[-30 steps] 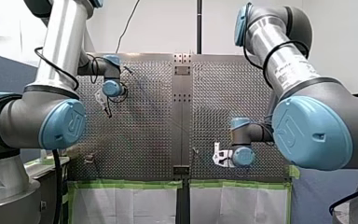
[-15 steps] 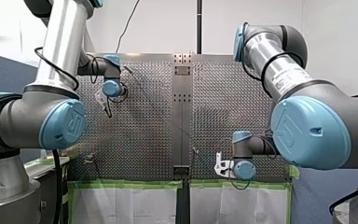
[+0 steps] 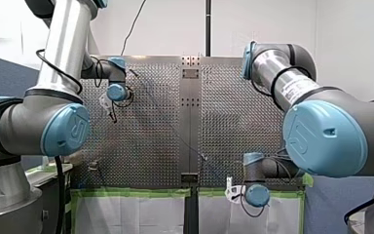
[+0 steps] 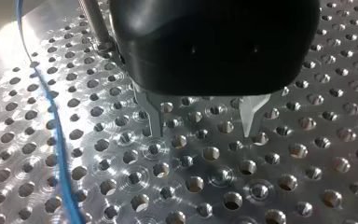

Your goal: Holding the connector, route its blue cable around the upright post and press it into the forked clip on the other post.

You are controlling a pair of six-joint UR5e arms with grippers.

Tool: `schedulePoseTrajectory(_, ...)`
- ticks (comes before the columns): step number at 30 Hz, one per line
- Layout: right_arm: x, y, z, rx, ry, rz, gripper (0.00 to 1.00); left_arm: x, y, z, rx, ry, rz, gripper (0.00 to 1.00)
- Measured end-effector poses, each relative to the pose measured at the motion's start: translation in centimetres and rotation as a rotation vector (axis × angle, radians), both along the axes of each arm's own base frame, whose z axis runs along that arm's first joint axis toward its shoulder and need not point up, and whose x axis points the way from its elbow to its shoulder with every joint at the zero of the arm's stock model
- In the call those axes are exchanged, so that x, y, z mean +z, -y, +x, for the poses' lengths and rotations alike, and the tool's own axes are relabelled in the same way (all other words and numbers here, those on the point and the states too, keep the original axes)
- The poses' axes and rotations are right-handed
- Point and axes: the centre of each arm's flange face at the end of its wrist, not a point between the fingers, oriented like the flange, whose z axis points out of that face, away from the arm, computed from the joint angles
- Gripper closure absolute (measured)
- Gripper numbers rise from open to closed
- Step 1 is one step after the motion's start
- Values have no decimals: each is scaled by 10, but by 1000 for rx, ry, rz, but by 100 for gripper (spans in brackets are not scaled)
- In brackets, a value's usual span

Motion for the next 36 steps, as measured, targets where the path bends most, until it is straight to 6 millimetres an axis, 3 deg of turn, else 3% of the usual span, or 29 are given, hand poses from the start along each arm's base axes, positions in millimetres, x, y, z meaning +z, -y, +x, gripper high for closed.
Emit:
schedulePoseTrajectory(9, -37, -15, -2, 50, -69, 30, 100, 0, -1, 0, 0, 0, -2, 18)
schedulePoseTrajectory(13, -42, -20, 1, 83, -75, 43, 100, 0, -1, 0, 0, 0, -2, 18)
schedulePoseTrajectory(20, -24, -16, 6, 96, -75, 45, 100, 0, -1, 0, 1, 0, -2, 18)
schedulePoseTrajectory(36, 44, 14, 12, 78, -45, -7, 100, 0, -2, 0, 2, 0, -2, 18)
